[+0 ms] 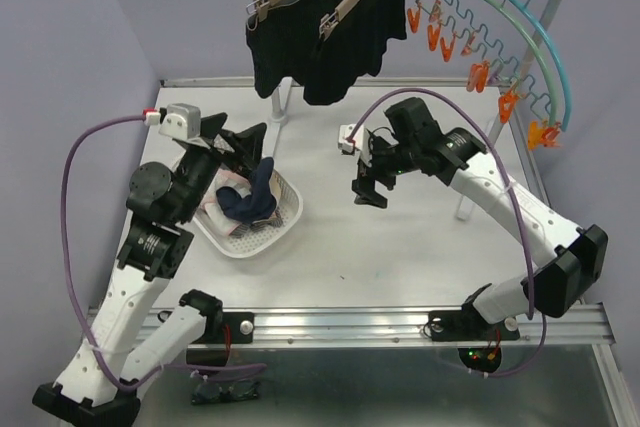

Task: Remove the underwear clipped to the hanger
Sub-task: Pick up the hanger from the clothesline.

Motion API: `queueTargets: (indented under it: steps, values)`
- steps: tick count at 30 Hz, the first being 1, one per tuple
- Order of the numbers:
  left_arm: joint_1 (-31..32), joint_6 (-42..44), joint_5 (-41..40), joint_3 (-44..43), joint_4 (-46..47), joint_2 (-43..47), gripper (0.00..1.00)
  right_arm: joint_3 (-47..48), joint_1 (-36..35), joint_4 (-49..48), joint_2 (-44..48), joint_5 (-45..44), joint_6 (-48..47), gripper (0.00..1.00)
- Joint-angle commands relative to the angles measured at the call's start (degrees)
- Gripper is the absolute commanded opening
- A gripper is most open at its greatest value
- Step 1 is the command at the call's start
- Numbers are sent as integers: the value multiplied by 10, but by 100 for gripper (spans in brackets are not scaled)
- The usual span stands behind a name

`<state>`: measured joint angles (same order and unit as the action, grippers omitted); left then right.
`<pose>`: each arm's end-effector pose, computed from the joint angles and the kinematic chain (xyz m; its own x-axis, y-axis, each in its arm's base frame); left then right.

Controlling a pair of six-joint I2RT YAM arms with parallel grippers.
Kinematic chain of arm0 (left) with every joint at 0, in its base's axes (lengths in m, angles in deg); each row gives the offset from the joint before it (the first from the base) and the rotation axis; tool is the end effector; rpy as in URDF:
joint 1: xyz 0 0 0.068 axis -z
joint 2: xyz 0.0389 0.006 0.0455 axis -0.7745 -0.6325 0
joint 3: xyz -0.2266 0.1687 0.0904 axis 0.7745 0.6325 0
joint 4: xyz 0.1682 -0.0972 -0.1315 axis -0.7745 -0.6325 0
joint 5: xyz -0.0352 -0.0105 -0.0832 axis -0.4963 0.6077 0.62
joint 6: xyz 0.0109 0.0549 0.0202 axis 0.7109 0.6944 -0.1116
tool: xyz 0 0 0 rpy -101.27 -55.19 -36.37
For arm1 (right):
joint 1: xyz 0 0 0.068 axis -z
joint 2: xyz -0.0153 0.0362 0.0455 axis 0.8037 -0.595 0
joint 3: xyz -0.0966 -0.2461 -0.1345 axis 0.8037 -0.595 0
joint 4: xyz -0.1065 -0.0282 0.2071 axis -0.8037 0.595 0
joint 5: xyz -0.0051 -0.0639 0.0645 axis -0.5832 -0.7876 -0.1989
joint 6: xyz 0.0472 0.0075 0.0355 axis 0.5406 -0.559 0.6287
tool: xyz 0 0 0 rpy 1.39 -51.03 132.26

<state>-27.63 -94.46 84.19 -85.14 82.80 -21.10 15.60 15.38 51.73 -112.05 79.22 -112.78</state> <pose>0.0969 -0.0434 0.4396 0.2235 -0.2612 -0.9391 0.4682 0.8737 -0.1316 0.2100 0.1916 0.3812 0.0546 -0.6517 -0.7565 -0.9838 0.0946 -0.1526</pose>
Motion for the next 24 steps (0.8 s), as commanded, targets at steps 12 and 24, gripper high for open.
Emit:
queueTargets:
  steps: [12,24]
  values:
    - [-3,-59,140,-362,12,-285,95,-270,71,-107,151,123,125,100]
    - [-2,-114,118,-701,-81,-544,78,-421,160,-196,272,232,160,100]
